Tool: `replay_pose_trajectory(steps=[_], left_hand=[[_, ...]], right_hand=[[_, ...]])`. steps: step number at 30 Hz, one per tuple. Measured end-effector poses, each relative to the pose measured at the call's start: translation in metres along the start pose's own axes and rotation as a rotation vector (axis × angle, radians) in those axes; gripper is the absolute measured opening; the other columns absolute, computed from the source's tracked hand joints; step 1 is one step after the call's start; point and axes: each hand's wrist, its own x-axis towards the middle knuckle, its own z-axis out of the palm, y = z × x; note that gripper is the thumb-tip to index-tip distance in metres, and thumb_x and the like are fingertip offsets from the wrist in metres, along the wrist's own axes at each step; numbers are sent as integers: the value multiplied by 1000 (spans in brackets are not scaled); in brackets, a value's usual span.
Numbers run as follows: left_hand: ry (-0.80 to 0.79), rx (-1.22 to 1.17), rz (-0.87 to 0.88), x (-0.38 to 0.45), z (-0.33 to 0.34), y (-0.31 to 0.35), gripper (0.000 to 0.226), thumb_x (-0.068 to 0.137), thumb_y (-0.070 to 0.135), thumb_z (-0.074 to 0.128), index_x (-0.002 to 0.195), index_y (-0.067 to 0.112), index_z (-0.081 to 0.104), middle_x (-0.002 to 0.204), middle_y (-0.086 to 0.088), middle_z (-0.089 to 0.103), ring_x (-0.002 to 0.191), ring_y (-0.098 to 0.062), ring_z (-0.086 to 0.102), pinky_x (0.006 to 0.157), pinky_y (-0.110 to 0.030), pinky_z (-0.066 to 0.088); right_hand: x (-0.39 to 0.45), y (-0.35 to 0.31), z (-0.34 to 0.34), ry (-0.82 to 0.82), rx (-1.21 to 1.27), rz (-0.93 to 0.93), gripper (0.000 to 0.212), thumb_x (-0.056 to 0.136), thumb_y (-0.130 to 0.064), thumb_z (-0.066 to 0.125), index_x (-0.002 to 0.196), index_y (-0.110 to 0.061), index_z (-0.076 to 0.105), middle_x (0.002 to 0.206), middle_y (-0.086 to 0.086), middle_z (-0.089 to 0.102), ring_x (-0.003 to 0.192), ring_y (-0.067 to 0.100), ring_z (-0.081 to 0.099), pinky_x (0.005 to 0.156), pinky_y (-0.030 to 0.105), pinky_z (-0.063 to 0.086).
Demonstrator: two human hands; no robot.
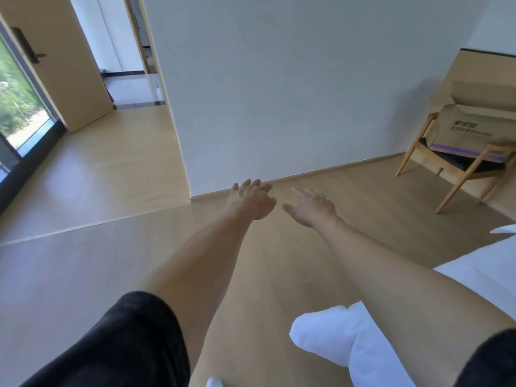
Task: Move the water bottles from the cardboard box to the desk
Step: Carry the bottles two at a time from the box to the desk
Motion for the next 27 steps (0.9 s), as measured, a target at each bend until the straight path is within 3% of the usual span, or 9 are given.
replay_pose_trajectory(steps=[16, 22, 27], left_hand=[[-23, 27, 366, 339, -24, 49, 50, 101, 45, 32, 148, 31, 41, 145, -1, 46, 137, -25, 37, 111, -42, 28], [-69, 51, 536, 423, -30, 108, 55, 102, 46, 32, 156, 35, 30, 157, -2, 36, 145, -27, 30, 118, -44, 24], [-79, 59, 665, 475, -23, 175, 54, 102, 45, 34, 155, 33, 33, 157, -4, 37, 146, -27, 30, 117, -45, 25]], right_hand=[[242, 86, -62, 60, -27, 405, 67, 97, -58, 43, 156, -30, 30, 159, 6, 37, 146, 27, 33, 116, 43, 30], [288, 129, -84, 64, 1, 560, 68, 99, -58, 43, 158, -30, 26, 162, 5, 33, 149, 26, 28, 118, 46, 26], [320, 185, -100, 76, 25, 676, 66, 100, -56, 44, 158, -29, 28, 161, 7, 35, 148, 29, 31, 116, 48, 27]])
